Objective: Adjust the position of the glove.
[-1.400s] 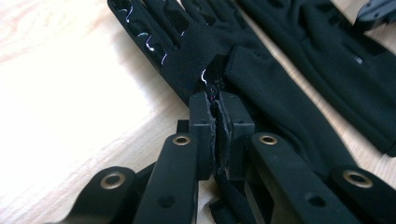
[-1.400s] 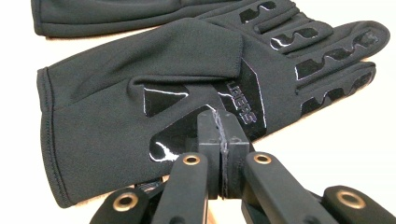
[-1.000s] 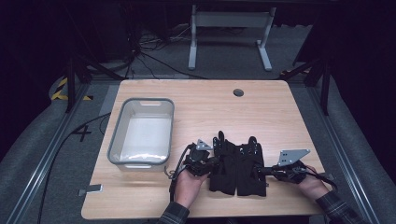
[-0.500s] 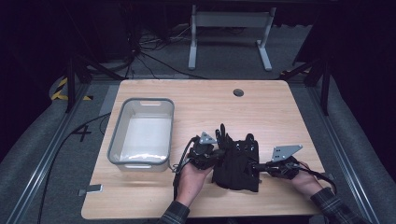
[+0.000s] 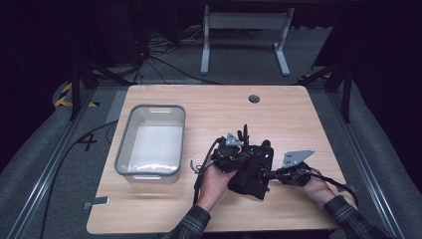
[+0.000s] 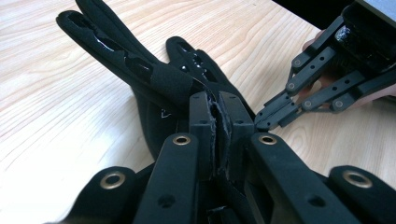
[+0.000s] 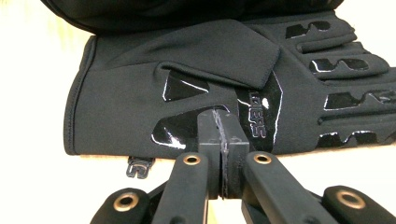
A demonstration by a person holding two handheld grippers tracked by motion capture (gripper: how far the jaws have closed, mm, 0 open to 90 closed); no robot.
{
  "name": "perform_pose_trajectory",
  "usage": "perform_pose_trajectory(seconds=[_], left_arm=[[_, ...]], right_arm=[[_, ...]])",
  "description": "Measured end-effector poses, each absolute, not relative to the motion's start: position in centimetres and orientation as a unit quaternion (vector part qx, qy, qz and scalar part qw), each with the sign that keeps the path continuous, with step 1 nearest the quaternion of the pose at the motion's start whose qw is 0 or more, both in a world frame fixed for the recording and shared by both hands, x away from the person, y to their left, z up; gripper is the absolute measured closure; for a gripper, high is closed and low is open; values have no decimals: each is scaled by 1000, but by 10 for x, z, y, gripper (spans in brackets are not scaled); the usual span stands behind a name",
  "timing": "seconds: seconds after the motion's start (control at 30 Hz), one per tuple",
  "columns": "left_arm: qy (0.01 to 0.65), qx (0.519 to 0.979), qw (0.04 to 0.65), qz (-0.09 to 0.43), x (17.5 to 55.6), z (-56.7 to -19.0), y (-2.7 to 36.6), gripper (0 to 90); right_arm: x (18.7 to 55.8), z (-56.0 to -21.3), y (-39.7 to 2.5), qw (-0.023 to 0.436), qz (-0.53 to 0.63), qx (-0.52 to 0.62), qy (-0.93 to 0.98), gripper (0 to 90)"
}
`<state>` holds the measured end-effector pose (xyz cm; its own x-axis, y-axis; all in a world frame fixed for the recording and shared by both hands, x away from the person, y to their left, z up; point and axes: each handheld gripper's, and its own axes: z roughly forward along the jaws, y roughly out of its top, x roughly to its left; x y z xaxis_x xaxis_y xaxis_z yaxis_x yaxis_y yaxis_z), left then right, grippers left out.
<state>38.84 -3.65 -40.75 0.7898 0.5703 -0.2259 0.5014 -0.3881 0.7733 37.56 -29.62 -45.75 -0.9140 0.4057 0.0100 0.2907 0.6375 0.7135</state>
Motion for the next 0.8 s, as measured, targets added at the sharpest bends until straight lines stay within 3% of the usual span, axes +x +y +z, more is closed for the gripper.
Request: perform_pose_trajectory(seconds=[0.63,0.73,0.8], left_arm=[[281,840,465,17,384,-405,-65,772],[276,840,466,21,383,-401,-65,776],[269,842,466,29,380,-395,-61,840]], right_arm=[[375,-451,-303,87,386,197,897,900],[375,-449,-306,90,389,198,895,900],[373,-446,-314,95,392,205,892,900]])
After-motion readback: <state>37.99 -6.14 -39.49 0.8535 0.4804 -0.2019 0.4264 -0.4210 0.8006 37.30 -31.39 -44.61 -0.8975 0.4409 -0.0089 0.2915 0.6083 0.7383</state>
